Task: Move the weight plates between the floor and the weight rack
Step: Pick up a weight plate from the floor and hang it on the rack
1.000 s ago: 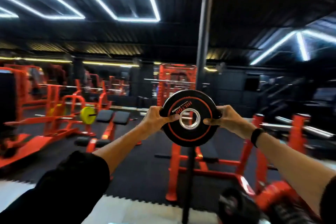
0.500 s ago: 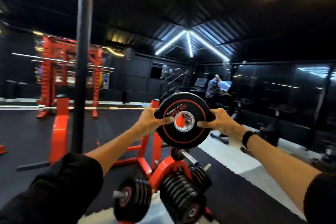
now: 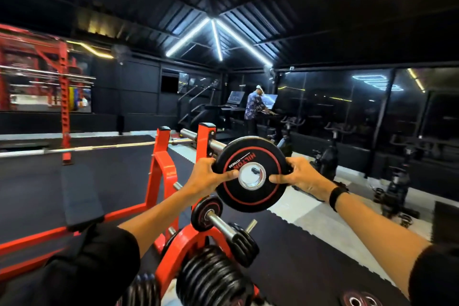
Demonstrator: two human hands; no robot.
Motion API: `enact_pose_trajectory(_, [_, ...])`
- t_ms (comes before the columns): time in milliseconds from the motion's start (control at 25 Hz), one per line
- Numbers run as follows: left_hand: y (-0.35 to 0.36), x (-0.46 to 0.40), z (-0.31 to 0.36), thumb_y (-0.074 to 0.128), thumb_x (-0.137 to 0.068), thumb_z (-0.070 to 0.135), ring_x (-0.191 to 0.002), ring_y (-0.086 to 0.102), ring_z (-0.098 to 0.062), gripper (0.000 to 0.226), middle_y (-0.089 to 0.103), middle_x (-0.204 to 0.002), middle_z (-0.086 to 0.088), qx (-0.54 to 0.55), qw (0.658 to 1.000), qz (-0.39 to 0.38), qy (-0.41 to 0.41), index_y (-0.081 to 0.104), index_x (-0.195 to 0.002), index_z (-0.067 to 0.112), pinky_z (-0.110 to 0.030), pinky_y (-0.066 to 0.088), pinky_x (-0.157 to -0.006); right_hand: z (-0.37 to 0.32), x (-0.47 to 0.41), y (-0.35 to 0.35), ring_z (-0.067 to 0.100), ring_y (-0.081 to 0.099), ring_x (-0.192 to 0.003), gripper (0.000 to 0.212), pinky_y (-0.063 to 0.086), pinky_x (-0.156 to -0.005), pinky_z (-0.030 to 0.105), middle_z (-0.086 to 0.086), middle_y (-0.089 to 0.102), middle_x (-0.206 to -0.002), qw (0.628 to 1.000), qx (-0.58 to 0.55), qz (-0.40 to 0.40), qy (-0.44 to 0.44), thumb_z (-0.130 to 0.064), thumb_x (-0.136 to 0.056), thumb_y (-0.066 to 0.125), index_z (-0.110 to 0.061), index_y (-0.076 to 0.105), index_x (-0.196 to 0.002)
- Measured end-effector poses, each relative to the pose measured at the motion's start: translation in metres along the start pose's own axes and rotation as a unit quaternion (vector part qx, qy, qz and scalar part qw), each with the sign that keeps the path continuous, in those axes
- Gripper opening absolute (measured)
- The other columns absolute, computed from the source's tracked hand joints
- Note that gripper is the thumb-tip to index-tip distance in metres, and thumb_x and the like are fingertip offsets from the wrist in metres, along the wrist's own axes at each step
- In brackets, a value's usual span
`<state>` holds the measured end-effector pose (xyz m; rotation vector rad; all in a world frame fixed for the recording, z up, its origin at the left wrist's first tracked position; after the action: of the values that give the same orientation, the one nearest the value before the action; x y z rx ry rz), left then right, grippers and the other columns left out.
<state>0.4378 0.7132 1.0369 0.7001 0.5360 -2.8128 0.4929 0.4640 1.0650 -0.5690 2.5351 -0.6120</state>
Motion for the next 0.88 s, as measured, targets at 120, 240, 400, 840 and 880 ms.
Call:
enact_pose_trajectory(120, [0.010,-0.057,-0.028,0.087,-0.071,0.032,-0.058,0.061,0.009,0.020,0.068,-0.064,0.015,-0.010,1.000,0.001,0.006,0.074,-0.079,0.019,-0.012,0.046,-0.056,0.036,-0.056,-0.010,0.019,0.070,-0.106,0.051,0.059,-0.088,0.039,0.001,0.076,-0.110,1.000,-0.004,0.015,0.000,-0.023,-0.068,0.086,-0.014,0.070,-0.116])
enact_pose_trajectory(240, [0.022,-0.095,-0.056,0.087,-0.071,0.035,-0.056,0.060,0.010,0.024,0.068,-0.065,0.014,-0.029,1.000,0.012,0.000,0.075,-0.081,0.016,-0.011,0.046,-0.054,0.060,-0.099,-0.018,0.015,0.070,-0.106,0.046,0.058,-0.090,0.033,0.000,0.075,-0.110,1.000,0.009,0.003,0.003,-0.018,-0.072,0.086,-0.011,0.070,-0.116])
enact_pose_trajectory(400, [0.037,-0.146,-0.094,0.087,-0.068,0.042,-0.062,0.066,-0.006,0.036,0.074,-0.071,0.001,-0.074,0.996,0.047,-0.014,0.076,-0.079,0.010,-0.019,0.052,-0.054,0.109,-0.161,-0.029,0.018,0.071,-0.103,0.045,0.059,-0.082,0.029,0.005,0.075,-0.109,1.000,0.000,-0.011,-0.001,-0.013,-0.074,0.085,-0.007,0.069,-0.115])
enact_pose_trajectory(840, [0.097,-0.236,-0.169,0.088,-0.067,0.037,-0.057,0.065,0.000,0.029,0.069,-0.061,0.008,-0.160,0.968,0.180,-0.075,0.073,-0.071,0.013,-0.021,0.053,-0.053,0.241,-0.341,-0.049,0.024,0.070,-0.096,0.041,0.057,-0.091,0.042,0.014,0.075,-0.104,0.986,-0.013,-0.146,-0.075,-0.016,-0.069,0.089,-0.004,0.072,-0.104])
enact_pose_trajectory(880, [0.100,-0.242,-0.171,0.089,-0.067,0.035,-0.056,0.064,0.006,0.027,0.068,-0.058,0.013,-0.172,0.962,0.193,-0.082,0.074,-0.072,0.014,-0.015,0.050,-0.052,0.247,-0.355,-0.048,0.020,0.070,-0.093,0.040,0.057,-0.090,0.043,0.015,0.075,-0.103,0.983,-0.018,-0.159,-0.086,-0.016,-0.069,0.089,-0.004,0.072,-0.103])
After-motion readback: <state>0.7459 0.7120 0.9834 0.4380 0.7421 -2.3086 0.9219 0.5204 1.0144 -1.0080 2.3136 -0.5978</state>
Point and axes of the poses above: each hand's wrist, its own x-axis away from the middle knuckle, its own y-axis out of the palm, z = x × y, the point moved 5 cm from there along -x, towards the middle knuckle
